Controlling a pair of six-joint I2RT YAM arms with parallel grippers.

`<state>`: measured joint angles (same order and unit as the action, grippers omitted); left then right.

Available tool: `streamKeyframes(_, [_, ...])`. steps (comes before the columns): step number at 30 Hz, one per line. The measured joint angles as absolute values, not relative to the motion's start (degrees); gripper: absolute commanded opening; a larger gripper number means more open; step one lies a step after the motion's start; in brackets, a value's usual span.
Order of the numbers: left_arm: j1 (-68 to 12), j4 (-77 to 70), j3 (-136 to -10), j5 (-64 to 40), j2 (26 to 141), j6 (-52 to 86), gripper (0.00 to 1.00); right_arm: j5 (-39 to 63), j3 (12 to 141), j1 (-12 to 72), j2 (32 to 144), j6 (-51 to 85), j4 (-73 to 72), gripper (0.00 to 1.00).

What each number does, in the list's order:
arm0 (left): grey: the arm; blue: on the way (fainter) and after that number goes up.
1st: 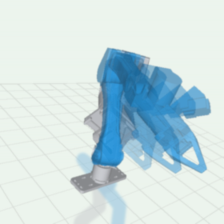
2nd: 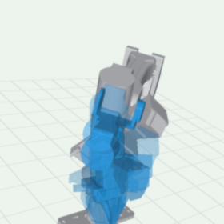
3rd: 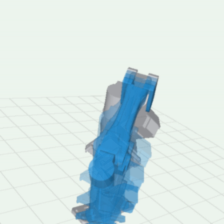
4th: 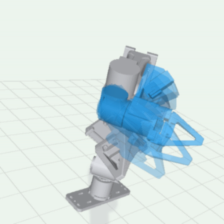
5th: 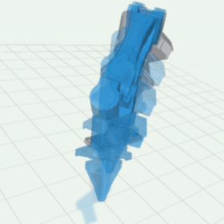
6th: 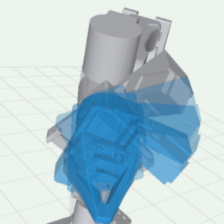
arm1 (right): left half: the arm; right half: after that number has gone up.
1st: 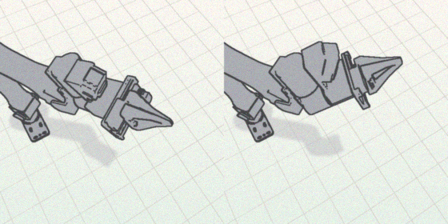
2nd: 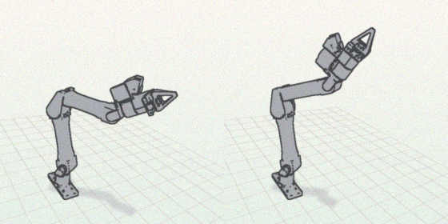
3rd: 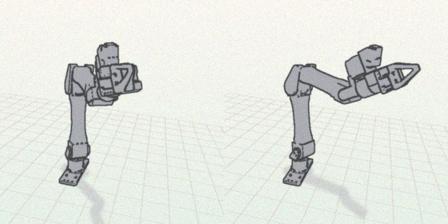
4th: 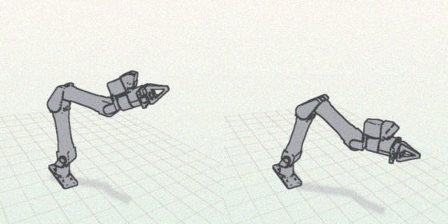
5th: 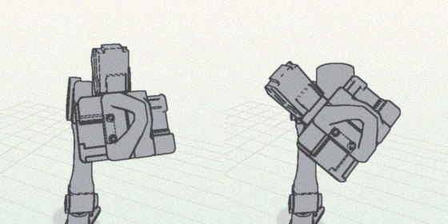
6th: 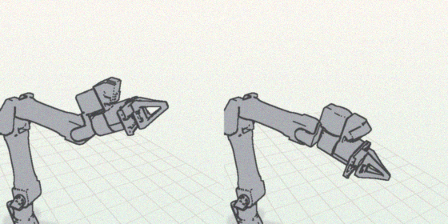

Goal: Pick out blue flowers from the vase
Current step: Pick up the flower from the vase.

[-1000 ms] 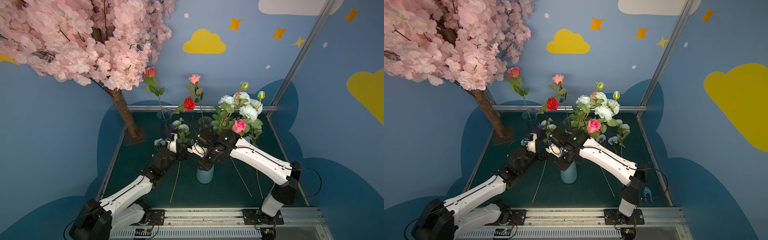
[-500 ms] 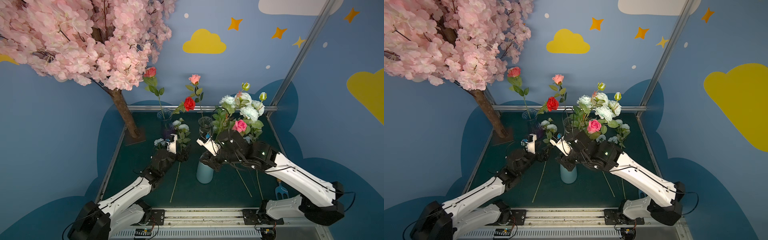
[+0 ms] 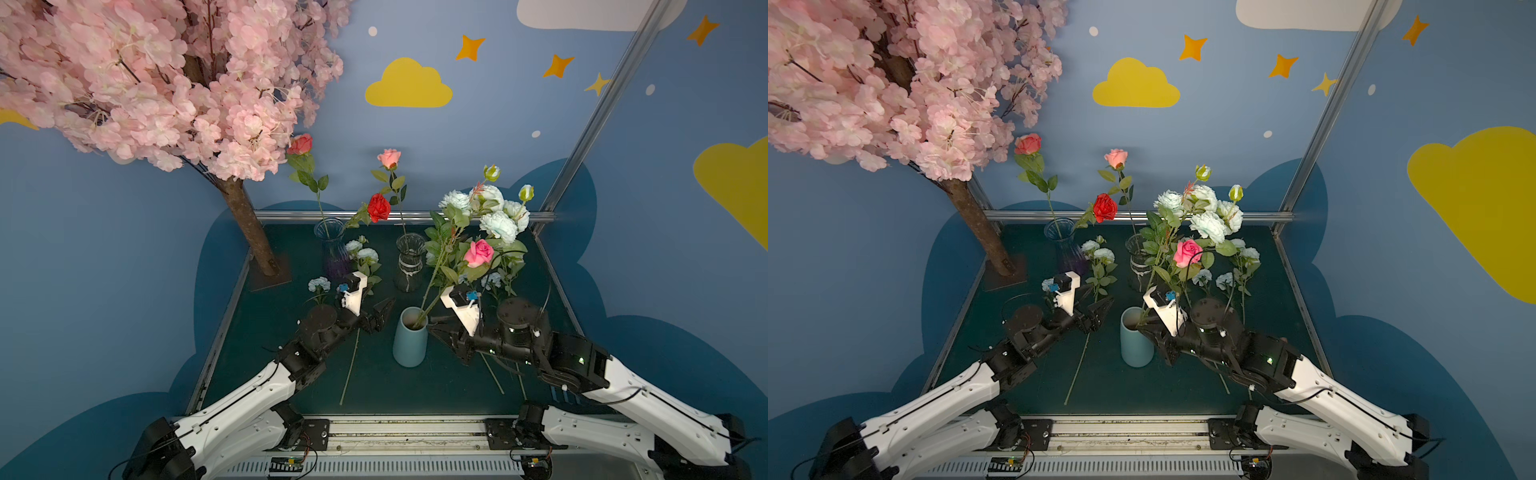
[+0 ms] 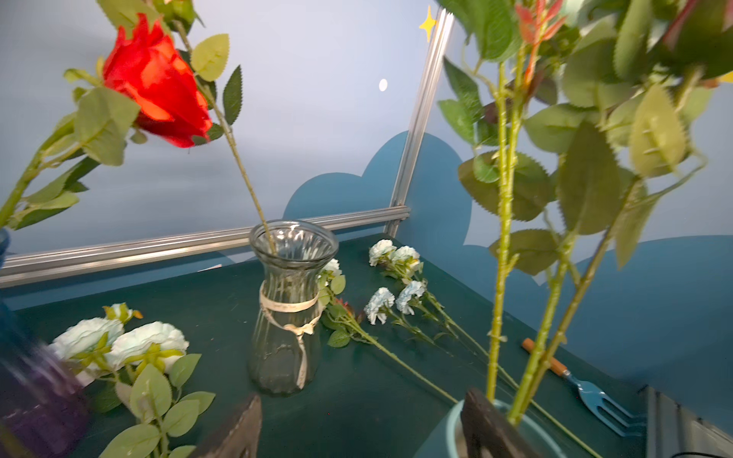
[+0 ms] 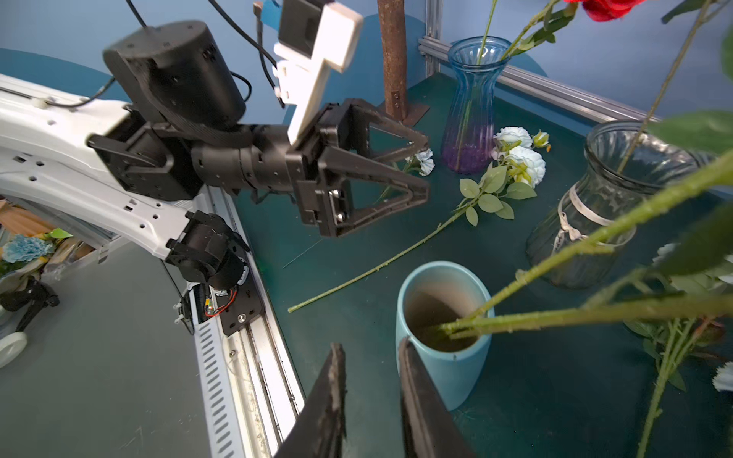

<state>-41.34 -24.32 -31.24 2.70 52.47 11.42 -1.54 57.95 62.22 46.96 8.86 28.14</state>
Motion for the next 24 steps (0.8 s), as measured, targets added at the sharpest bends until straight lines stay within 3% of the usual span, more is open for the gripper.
streamKeyframes(12, [-47.3,-17.4,-43.0,1.9,61.8,7.4,0.71,-13.2,38.9,55.1,34.0,14.5,23.0,0.18])
streamKeyframes(24, [-47.4,-5.9,-55.9,0.5,69.4,6.4,0.6,-17.0,24.7,43.4,30.5,20.7,15.3,0.2])
